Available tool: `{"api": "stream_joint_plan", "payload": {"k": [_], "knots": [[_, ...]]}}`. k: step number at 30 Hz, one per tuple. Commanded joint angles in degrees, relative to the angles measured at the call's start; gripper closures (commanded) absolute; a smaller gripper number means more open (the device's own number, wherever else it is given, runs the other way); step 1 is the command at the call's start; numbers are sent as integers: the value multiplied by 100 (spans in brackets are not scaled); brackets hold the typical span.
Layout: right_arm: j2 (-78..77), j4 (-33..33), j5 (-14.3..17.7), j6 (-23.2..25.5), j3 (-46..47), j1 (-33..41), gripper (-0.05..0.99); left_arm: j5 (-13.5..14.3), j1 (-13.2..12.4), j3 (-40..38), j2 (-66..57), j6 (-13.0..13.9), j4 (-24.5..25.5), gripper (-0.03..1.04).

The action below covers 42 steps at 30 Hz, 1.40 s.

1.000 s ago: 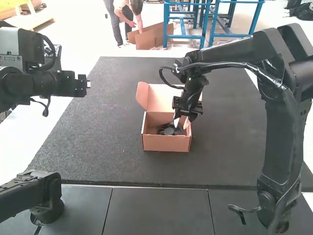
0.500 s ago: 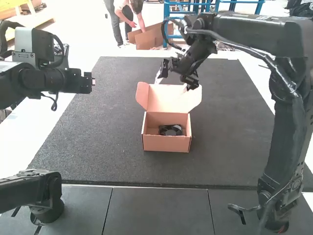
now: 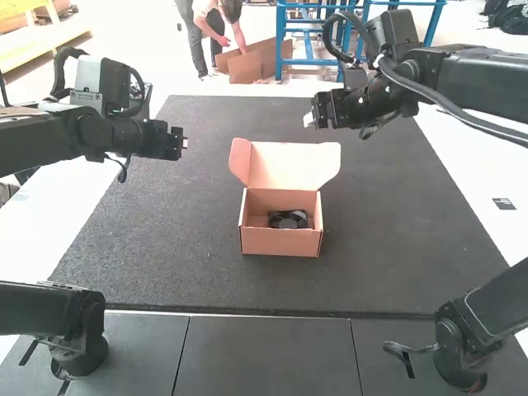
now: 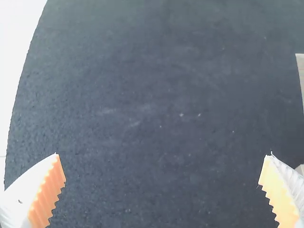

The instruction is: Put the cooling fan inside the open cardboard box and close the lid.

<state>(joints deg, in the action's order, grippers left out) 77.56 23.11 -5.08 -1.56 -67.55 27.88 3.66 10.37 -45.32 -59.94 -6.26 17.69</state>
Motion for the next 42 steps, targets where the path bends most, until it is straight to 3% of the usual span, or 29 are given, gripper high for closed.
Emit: {"api": "stream_joint_plan", "payload": {"k": [1,6,16,27,42], "knots": [[-92,-88,253,68,163,-81,3,65,97,-214,-176,37,-196,4],[101,-79,236,394,198,-204,3,65,97,-267,-518,46,-556,4],[805,167,201,552,-197,-678,3,65,105,-627,-1406,46,-1163,4],[1569,677,-160,745,-1041,-1030,3,21,149,-1172,-2311,29,-1453,4],[2070,1652,-837,868,-1753,-995,3,-234,712,-1550,-2839,20,-1339,4]]}}
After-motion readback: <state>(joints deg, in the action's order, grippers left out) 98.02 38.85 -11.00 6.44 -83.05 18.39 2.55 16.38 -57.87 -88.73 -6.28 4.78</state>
